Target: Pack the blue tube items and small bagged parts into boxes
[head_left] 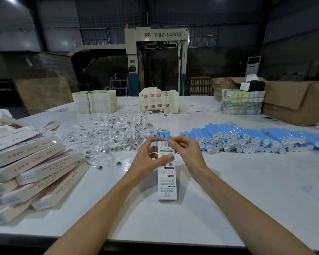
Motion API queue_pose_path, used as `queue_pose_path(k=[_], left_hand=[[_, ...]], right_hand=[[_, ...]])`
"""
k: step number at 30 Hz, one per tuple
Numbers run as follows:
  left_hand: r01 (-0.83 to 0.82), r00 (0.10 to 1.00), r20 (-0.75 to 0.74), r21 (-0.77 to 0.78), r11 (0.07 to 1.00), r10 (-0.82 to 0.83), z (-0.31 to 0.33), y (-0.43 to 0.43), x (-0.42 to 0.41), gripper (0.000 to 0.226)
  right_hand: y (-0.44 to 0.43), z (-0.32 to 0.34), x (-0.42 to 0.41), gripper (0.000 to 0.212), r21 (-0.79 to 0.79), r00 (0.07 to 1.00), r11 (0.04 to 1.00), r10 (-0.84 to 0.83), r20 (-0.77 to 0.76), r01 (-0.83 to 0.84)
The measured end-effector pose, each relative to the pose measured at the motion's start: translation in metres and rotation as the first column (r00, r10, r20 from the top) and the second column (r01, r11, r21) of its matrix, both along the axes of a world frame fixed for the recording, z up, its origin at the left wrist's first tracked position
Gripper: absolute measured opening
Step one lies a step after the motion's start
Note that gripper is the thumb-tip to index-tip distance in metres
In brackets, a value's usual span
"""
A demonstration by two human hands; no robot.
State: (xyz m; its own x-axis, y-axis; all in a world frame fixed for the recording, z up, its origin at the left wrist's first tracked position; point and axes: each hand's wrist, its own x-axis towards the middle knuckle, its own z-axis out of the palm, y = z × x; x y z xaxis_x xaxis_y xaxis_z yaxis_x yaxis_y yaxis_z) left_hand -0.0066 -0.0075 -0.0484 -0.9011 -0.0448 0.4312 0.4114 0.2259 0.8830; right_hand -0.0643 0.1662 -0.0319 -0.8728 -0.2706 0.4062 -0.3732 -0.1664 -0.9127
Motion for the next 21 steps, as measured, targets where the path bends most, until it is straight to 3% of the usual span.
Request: queue_pose_path(k=[3, 6, 9, 11, 14, 16, 18, 21], left_hand=[[-0.024, 1.000, -0.007, 0.076, 0.997, 0.025, 0.002, 0.004, 0.000, 0.061], [-0.031, 0.999, -0.016, 0.172, 0.985, 0.034, 0.003, 0.004, 0.000, 0.061], [-0.034, 0.998, -0.040, 0.176, 0.984, 0.041, 0.003, 0.004, -0.001, 0.058], [-0.022, 0.998, -0.053, 0.173, 0.985, 0.031, 0.002, 0.005, -0.001, 0.059], [-0.038, 0.993, -0.108, 0.042, 0.998, 0.042, -0.001, 0.010, -0.005, 0.058], [-0.049, 0.988, -0.149, -0.078, 0.996, 0.037, -0.004, 0.013, -0.007, 0.063], [-0.022, 0.987, -0.158, -0.171, 0.985, -0.006, -0.010, 0.012, -0.008, 0.061], [-0.006, 0.978, -0.195, -0.404, 0.915, -0.080, -0.024, 0.005, -0.010, 0.055]], right_hand=[[-0.002, -0.004, -0.001, 0.031, -0.089, 0.984, 0.991, 0.108, 0.145, -0.096], [-0.002, -0.006, 0.000, 0.052, -0.030, 0.914, 0.974, 0.222, 0.340, -0.226], [0.002, -0.006, 0.004, 0.061, 0.003, 0.843, 0.909, 0.385, 0.375, -0.417], [0.007, -0.004, 0.009, 0.063, 0.035, 0.841, 0.897, 0.400, 0.364, -0.441], [0.022, -0.001, 0.018, 0.064, 0.138, 0.888, 0.910, 0.335, 0.315, -0.392], [0.037, 0.003, 0.024, 0.053, 0.229, 0.929, 0.915, 0.276, 0.245, -0.332], [0.058, 0.011, 0.029, 0.044, 0.375, 0.981, 0.909, 0.142, 0.130, -0.181], [0.103, 0.026, 0.024, 0.055, 0.503, 0.991, 0.854, -0.116, -0.059, 0.130]])
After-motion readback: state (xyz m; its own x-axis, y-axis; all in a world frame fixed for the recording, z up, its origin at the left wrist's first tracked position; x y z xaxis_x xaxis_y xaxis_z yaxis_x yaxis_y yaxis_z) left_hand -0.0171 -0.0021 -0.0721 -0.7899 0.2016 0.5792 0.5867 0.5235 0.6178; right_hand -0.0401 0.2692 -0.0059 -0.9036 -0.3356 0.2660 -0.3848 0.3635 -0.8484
